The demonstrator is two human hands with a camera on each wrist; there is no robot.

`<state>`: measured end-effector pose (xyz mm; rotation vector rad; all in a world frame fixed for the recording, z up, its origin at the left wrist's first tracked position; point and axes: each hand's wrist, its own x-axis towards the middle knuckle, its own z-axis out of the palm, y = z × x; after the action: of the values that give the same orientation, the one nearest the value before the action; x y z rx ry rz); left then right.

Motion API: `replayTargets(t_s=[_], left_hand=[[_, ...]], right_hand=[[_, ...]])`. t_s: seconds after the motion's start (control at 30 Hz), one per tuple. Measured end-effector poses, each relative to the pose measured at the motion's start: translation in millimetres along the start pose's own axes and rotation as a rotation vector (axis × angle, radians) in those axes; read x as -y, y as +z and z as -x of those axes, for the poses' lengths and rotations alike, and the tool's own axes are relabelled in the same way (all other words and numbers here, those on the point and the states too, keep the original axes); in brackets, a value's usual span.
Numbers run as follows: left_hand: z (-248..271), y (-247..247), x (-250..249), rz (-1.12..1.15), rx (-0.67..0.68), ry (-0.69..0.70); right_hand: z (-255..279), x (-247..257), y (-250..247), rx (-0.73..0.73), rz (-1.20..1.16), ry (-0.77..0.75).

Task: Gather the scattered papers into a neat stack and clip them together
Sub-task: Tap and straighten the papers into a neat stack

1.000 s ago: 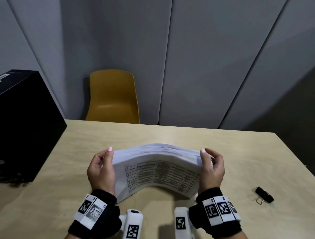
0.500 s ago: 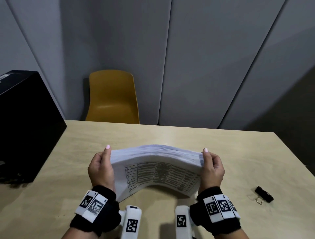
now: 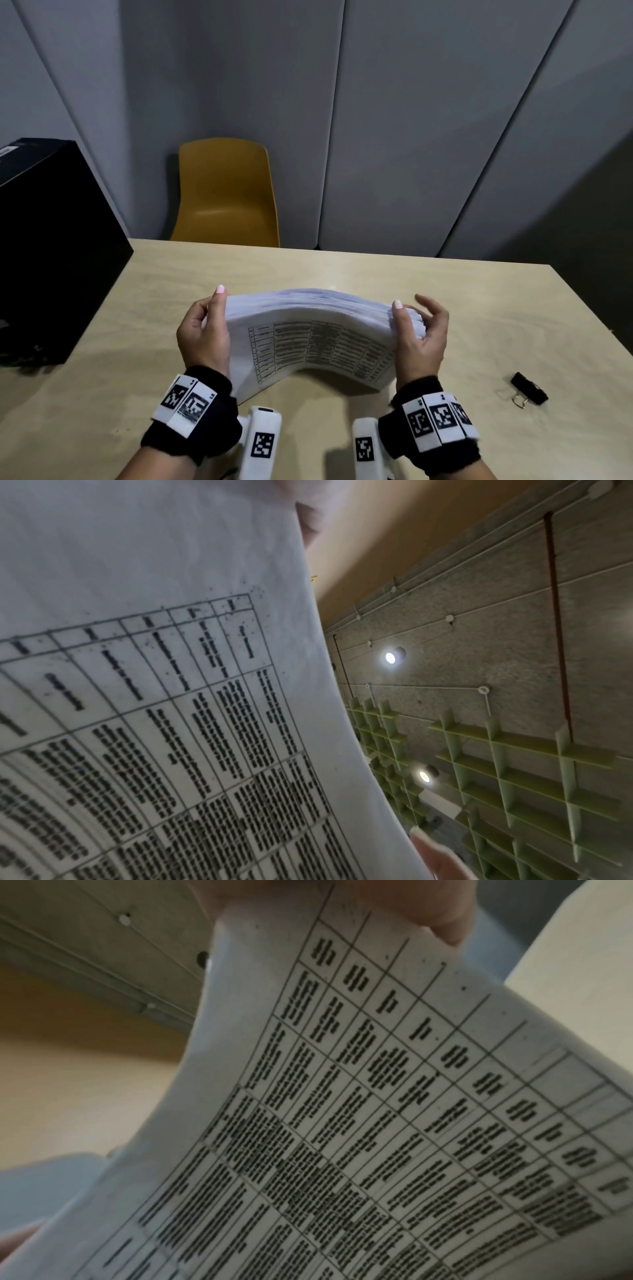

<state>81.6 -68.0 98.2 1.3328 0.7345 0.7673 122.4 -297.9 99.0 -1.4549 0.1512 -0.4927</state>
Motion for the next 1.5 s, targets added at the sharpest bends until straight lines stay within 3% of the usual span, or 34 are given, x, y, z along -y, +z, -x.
replayTargets(t_s=[0.13,0.3,0.5,0.8,1.03,1.2,1.37,1.5], left_hand=[[2.5,1.1,0.3,0.031,0.011,0.016],[-2.3,-1.5,3.8,0.032,-0.002,0.056],[-0.4,0.1,2.0,0.022,0.017,0.113],[-2.1,-1.2,2.3,0.001,0.027,0.015],[4.2,0.0,-6.6,-0.015,0.033,0.071],[3.6,-1.1,-4.7,-0.041,0.069,0.049],[9.4,-3.0,-6.2,0.013,0.119,0.033],[14.2,-7.2,-7.8,0.164,0.322,0.008]], right_hand=[[6.3,0.1,-3.7,0.21,0.131,-0.321],[0.9,-2.4,-17.7,0.304,0.229,-0.464],[-0.3,-1.7,-20.1,0.304,0.24,-0.533],[0.1,0.4,-33.8,0.426,0.41,-0.605],[-1.4,-3.7,-35.2,0.35,0.397,-0.632],[-3.5,-2.1,-31.6,0.309,0.37,-0.564],[-4.6,-9.8,-27.6,0.36,0.279,-0.222],[-8.1,-17.9,-23.0,0.36,0.24,-0.065]])
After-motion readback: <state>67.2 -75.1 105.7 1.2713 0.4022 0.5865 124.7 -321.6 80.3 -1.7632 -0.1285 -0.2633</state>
